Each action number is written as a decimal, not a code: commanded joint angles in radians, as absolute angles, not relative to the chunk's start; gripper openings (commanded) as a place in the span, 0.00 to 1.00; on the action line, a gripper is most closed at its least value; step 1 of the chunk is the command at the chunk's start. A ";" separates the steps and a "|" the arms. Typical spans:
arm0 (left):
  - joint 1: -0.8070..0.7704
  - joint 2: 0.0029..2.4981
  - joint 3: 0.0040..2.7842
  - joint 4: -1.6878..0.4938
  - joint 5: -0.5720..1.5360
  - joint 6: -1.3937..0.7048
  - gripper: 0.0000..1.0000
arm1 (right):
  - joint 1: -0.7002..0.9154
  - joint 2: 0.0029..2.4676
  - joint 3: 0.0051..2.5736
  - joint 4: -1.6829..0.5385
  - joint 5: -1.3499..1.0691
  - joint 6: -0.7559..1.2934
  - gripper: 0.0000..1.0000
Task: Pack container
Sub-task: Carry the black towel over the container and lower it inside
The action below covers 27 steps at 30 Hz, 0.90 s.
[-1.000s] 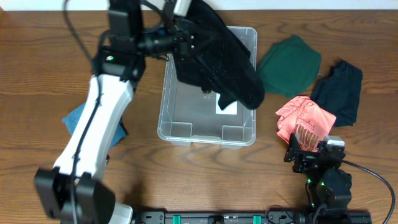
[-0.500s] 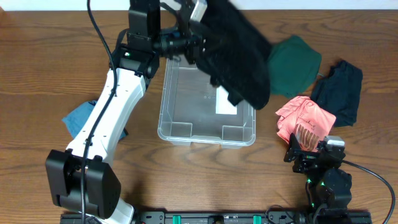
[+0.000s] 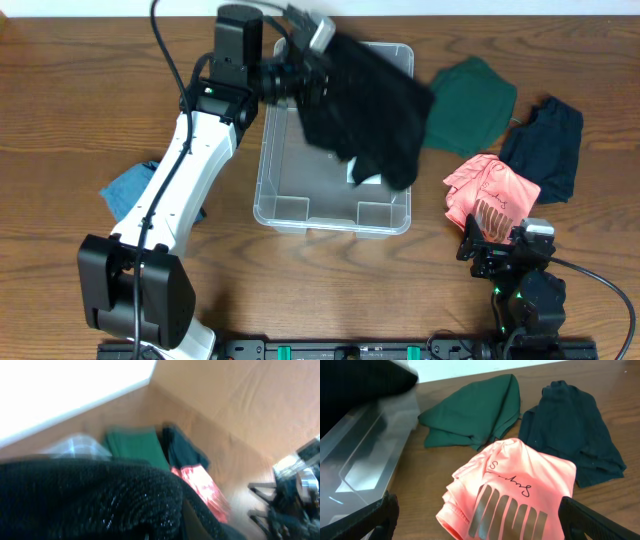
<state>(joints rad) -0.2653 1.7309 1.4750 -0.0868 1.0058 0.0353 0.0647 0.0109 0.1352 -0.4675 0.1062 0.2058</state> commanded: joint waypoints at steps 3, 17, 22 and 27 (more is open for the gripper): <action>-0.266 1.704 1.509 0.275 1.039 -0.176 0.06 | 0.062 0.006 0.133 -0.467 0.116 0.220 0.99; -0.280 1.726 1.509 -0.222 0.994 0.039 0.06 | 0.062 0.006 0.133 -0.467 0.116 0.220 0.99; -0.280 1.726 1.509 -0.385 0.910 0.120 0.06 | 0.062 0.006 0.133 -0.467 0.116 0.220 0.99; -0.280 1.726 1.509 -0.415 0.860 0.120 0.06 | 0.062 0.006 0.133 -0.467 0.116 0.220 0.99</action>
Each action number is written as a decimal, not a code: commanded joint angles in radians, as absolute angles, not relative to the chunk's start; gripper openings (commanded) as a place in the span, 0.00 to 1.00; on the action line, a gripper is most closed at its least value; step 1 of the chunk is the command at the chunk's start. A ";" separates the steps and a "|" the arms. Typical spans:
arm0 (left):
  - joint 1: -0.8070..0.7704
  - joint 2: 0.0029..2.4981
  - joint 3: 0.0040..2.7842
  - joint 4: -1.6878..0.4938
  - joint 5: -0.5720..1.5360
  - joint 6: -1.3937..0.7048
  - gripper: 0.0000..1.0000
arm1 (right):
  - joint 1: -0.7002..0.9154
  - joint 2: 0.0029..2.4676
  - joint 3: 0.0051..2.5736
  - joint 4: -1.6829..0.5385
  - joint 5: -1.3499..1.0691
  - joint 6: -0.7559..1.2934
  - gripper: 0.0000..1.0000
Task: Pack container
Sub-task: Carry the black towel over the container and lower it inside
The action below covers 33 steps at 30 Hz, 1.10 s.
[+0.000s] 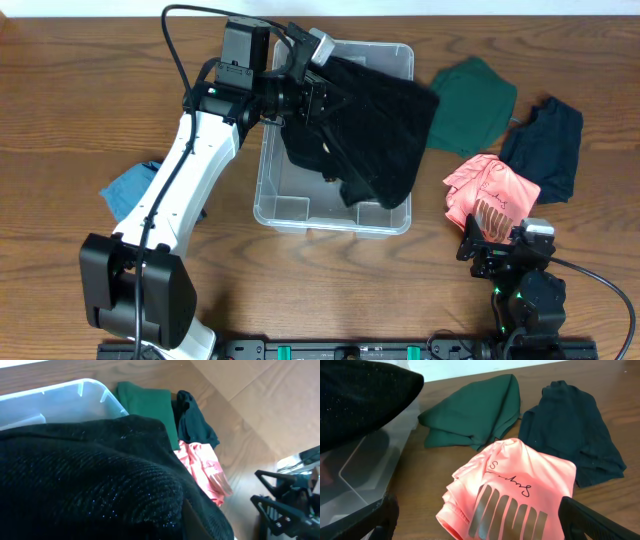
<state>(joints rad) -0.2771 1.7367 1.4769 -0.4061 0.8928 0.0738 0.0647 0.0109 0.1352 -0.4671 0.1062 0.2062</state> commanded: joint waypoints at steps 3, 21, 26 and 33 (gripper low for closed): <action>-0.280 1.726 1.509 -0.410 0.807 0.118 0.06 | 0.062 0.006 0.133 -0.467 0.116 0.220 0.99; -0.280 1.731 1.509 0.395 0.871 -0.267 0.06 | 0.062 0.006 0.133 -0.467 0.116 0.220 0.99; -0.281 1.759 1.509 0.236 0.896 -0.210 0.06 | 0.062 0.006 0.133 -0.467 0.116 0.220 0.99; -0.281 1.805 1.509 0.203 0.904 -0.158 0.06 | 0.062 0.006 0.133 -0.467 0.116 0.220 0.99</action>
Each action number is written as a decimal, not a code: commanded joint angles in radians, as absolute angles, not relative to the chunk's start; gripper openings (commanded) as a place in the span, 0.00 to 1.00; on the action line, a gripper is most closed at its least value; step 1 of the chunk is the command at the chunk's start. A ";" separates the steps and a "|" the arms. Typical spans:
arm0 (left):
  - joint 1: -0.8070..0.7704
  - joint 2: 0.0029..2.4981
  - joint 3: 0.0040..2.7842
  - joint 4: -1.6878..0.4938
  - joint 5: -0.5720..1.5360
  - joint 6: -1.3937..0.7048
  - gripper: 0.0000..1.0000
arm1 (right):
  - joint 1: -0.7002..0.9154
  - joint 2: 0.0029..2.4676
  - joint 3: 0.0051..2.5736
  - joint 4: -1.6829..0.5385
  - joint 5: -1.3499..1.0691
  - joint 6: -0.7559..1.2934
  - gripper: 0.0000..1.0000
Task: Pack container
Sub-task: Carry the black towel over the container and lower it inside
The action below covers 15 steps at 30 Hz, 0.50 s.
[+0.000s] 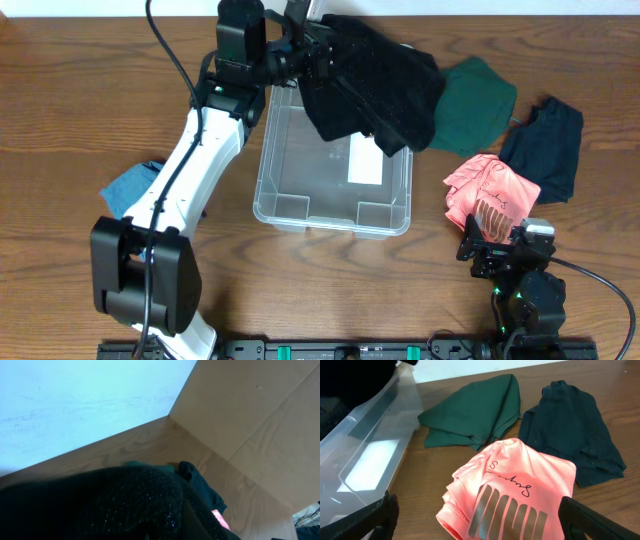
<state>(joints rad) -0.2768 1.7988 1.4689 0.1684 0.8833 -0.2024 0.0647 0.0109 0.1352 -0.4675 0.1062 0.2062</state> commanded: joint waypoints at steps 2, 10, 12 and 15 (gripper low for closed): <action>-0.281 1.805 1.509 0.241 0.904 -0.158 0.06 | 0.062 0.006 0.133 -0.467 0.116 0.220 0.99; -0.279 1.805 1.509 0.144 0.900 -0.109 0.06 | 0.062 0.006 0.133 -0.467 0.116 0.220 0.99; -0.277 1.805 1.509 0.010 0.899 -0.048 0.06 | 0.062 0.006 0.133 -0.467 0.116 0.220 0.99; -0.277 1.805 1.509 -0.184 0.849 0.021 0.05 | 0.062 0.006 0.133 -0.467 0.116 0.220 0.99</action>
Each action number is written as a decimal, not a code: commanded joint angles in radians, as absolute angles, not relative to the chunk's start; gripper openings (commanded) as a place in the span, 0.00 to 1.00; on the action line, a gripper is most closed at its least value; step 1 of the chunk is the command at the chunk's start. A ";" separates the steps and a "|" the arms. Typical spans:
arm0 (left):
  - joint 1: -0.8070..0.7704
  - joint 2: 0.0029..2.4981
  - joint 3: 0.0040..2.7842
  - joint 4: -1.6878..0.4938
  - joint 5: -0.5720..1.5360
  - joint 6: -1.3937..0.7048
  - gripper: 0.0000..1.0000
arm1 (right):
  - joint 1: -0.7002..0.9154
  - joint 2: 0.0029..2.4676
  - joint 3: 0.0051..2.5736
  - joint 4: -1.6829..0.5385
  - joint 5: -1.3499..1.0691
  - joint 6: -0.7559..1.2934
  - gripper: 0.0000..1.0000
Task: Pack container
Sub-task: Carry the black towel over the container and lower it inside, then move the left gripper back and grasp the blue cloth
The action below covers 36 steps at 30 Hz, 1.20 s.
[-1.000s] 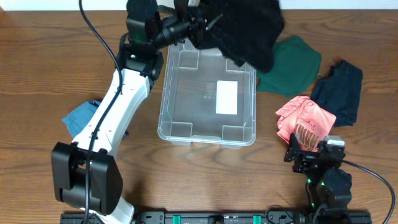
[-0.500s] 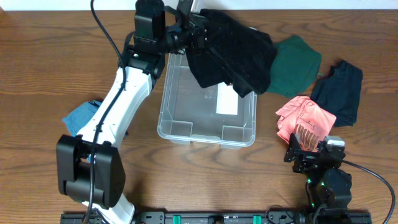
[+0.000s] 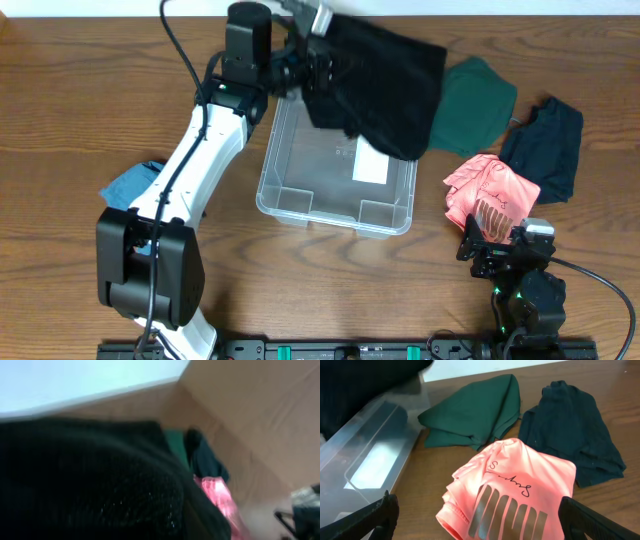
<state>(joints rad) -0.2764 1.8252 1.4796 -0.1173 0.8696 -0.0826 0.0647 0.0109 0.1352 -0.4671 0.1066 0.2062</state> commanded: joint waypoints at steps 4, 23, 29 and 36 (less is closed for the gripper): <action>-0.277 1.805 1.509 -0.403 0.724 0.031 0.06 | 0.062 0.006 0.133 -0.467 0.116 0.220 0.99; -0.278 1.805 1.509 -0.814 0.267 -0.110 0.06 | 0.062 0.006 0.133 -0.467 0.116 0.220 0.99; -0.278 1.785 1.526 -0.799 0.329 -0.110 0.54 | 0.062 0.006 0.133 -0.467 0.116 0.220 0.99; -0.276 1.665 1.578 -0.795 0.391 -0.111 0.87 | 0.062 0.006 0.133 -0.467 0.116 0.220 0.99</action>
<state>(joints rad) -0.2821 1.7592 1.5215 -0.8001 0.3767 -0.1081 0.0647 0.0109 0.1352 -0.4675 0.1066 0.2062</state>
